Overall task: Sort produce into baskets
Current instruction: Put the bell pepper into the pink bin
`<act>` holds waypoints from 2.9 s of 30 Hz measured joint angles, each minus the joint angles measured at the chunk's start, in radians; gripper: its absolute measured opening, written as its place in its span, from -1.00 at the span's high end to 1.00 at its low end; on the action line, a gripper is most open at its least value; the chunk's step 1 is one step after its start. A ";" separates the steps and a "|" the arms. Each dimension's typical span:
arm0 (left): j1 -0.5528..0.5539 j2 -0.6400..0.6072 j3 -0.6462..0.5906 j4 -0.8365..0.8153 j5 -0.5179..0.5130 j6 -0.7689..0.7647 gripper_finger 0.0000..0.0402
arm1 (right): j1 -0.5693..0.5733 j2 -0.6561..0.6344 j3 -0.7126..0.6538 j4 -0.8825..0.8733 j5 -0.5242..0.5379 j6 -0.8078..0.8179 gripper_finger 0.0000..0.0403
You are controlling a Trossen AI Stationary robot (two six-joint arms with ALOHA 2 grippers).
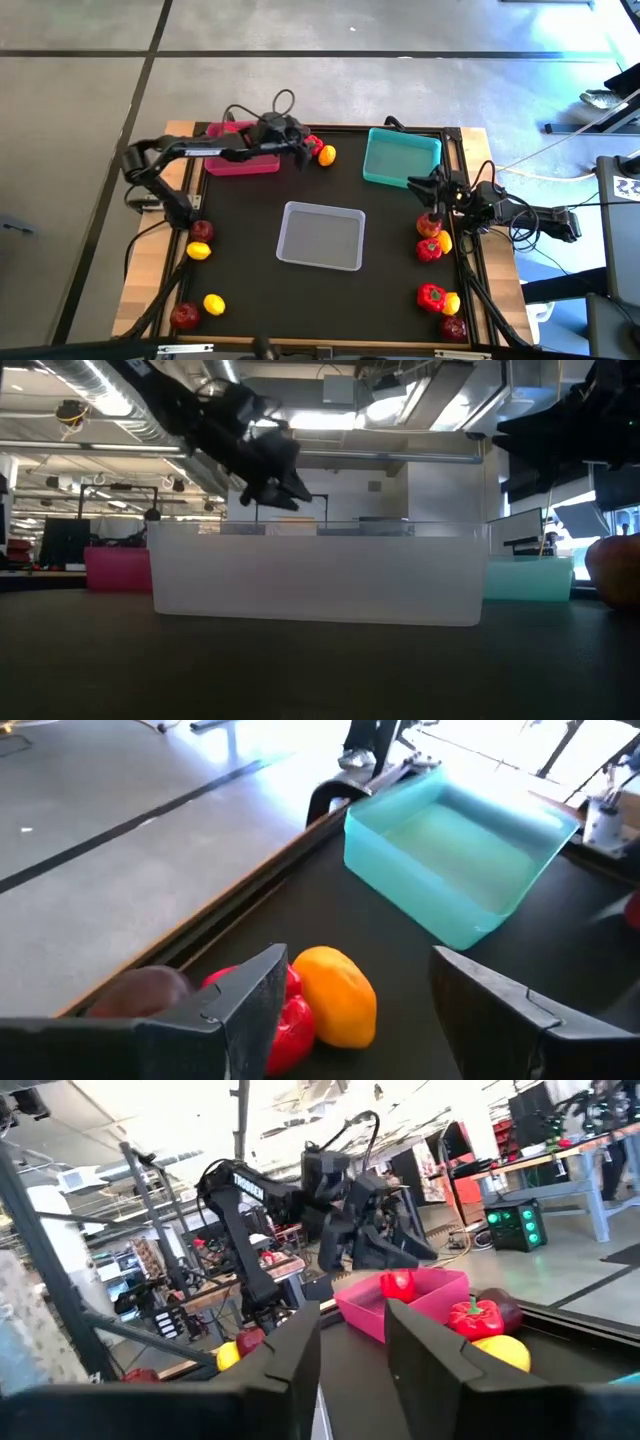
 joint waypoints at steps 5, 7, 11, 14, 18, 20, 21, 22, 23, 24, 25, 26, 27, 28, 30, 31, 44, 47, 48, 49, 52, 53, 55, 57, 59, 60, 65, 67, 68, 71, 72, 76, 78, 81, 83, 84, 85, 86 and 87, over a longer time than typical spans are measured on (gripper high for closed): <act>0.008 0.090 0.024 0.006 -0.003 0.052 -0.18 | 0.000 0.000 0.000 -0.003 0.073 -0.001 0.43; 0.015 0.111 0.026 0.021 -0.024 0.076 -0.18 | 0.000 0.000 0.000 -0.009 0.106 -0.001 0.43; 0.035 0.141 0.028 0.052 -0.040 0.146 -0.18 | 0.000 0.000 0.000 -0.010 0.146 -0.001 0.43; 0.047 0.168 0.028 0.079 -0.040 0.201 -0.18 | 0.000 0.000 0.000 -0.009 0.147 -0.002 0.43; 0.058 0.186 0.029 0.092 -0.033 0.247 -0.18 | 0.000 0.000 0.000 -0.012 0.149 -0.011 0.43; 0.061 0.198 0.029 0.103 -0.032 0.260 -0.18 | 0.000 0.000 0.000 -0.019 0.164 -0.012 0.43; 0.063 0.204 0.029 0.108 -0.032 0.267 -0.18 | 0.000 0.000 0.000 -0.025 0.177 -0.012 0.43; 0.064 0.212 0.029 0.128 -0.031 0.276 -0.18 | 0.000 0.000 0.000 -0.032 0.194 -0.012 0.43; 0.064 0.218 0.029 0.139 -0.031 0.280 -0.18 | 0.000 0.000 0.000 -0.042 0.207 -0.012 0.43; 0.064 0.226 0.029 0.144 -0.028 0.283 -0.18 | 0.000 0.000 0.000 -0.050 0.221 -0.012 0.43; 0.064 0.236 0.029 0.154 -0.028 0.289 -0.18 | 0.000 0.000 0.000 -0.056 0.233 -0.012 0.43; 0.064 0.244 0.029 0.159 -0.028 0.295 -0.18 | 0.000 0.000 0.000 -0.063 0.241 -0.012 0.43; 0.064 0.249 0.029 0.158 -0.028 0.302 -0.18 | 0.000 0.000 0.000 -0.066 0.245 -0.013 0.43; 0.064 0.251 0.029 0.159 -0.028 0.308 -0.18 | 0.000 0.000 0.000 -0.066 0.248 -0.015 0.43; 0.067 0.255 0.029 0.170 -0.028 0.309 -0.18 | 0.000 0.000 0.000 -0.063 0.249 -0.023 0.43; 0.069 0.256 0.029 0.166 -0.028 0.303 -0.18 | 0.000 0.000 0.000 -0.061 0.249 -0.035 0.43; 0.071 0.288 0.029 0.193 -0.033 0.318 0.19 | 0.000 0.000 0.000 -0.060 0.251 -0.062 0.43; 0.070 0.286 0.029 0.189 -0.032 0.318 0.35 | 0.000 0.000 0.000 -0.060 0.251 -0.062 0.43; 0.070 0.285 0.029 0.186 -0.032 0.318 0.40 | 0.000 0.000 0.000 -0.060 0.251 -0.062 0.43; 0.070 0.285 0.029 0.185 -0.031 0.319 0.44 | 0.000 0.000 0.000 -0.060 0.251 -0.062 0.43; 0.070 0.285 0.029 0.185 -0.030 0.342 0.57 | 0.000 0.000 0.000 -0.060 0.251 -0.062 0.43; 0.070 0.285 0.029 0.185 -0.030 0.350 0.61 | 0.000 0.000 0.000 -0.060 0.251 -0.062 0.43; 0.070 0.285 0.029 0.185 -0.030 0.363 0.68 | 0.000 0.000 0.000 -0.060 0.251 -0.062 0.43; 0.070 0.285 0.029 0.185 -0.030 0.366 0.76 | 0.000 0.000 0.000 -0.060 0.251 -0.062 0.43; 0.070 0.285 0.029 0.186 -0.031 0.369 0.83 | 0.000 0.000 0.000 -0.060 0.251 -0.062 0.43; 0.069 0.285 0.029 0.187 -0.031 0.371 0.87 | 0.000 0.000 0.000 -0.060 0.251 -0.062 0.43; 0.069 0.284 0.029 0.187 -0.031 0.377 0.96 | 0.000 0.000 0.000 -0.060 0.251 -0.062 0.43; 0.069 0.284 0.029 0.187 -0.031 0.372 0.95 | 0.000 0.000 0.000 -0.060 0.251 -0.062 0.43; 0.069 0.283 0.029 0.187 -0.031 0.369 0.94 | 0.000 0.000 0.000 -0.060 0.251 -0.062 0.43; 0.066 0.276 0.027 0.183 -0.031 0.366 0.91 | 0.000 0.000 0.000 -0.060 0.251 -0.062 0.43; 0.063 0.270 0.027 0.175 -0.033 0.365 0.91 | 0.000 0.000 0.000 -0.061 0.251 -0.062 0.43; 0.050 0.214 0.026 0.171 -0.040 0.337 0.90 | 0.000 0.000 0.000 -0.060 0.251 -0.062 0.43; 0.041 0.171 0.026 0.157 -0.047 0.324 0.90 | 0.000 0.000 0.000 -0.061 0.251 -0.062 0.43; 0.033 0.096 0.026 0.127 -0.078 0.323 0.90 | 0.000 0.000 0.000 -0.062 0.251 -0.062 0.43; 0.033 0.041 0.026 0.088 -0.092 0.323 0.90 | 0.000 0.000 0.000 -0.061 0.251 -0.062 0.43; 0.034 0.014 0.027 0.076 -0.095 0.322 0.90 | 0.000 0.000 0.000 -0.061 0.251 -0.062 0.43; 0.037 -0.015 0.027 0.055 -0.100 0.321 0.90 | 0.000 0.000 0.000 -0.061 0.251 -0.062 0.43; 0.041 -0.044 0.027 0.028 -0.109 0.321 0.90 | 0.000 0.000 0.000 -0.061 0.251 -0.062 0.43; 0.044 -0.070 0.027 0.011 -0.121 0.321 0.90 | 0.000 0.000 0.000 -0.061 0.251 -0.062 0.43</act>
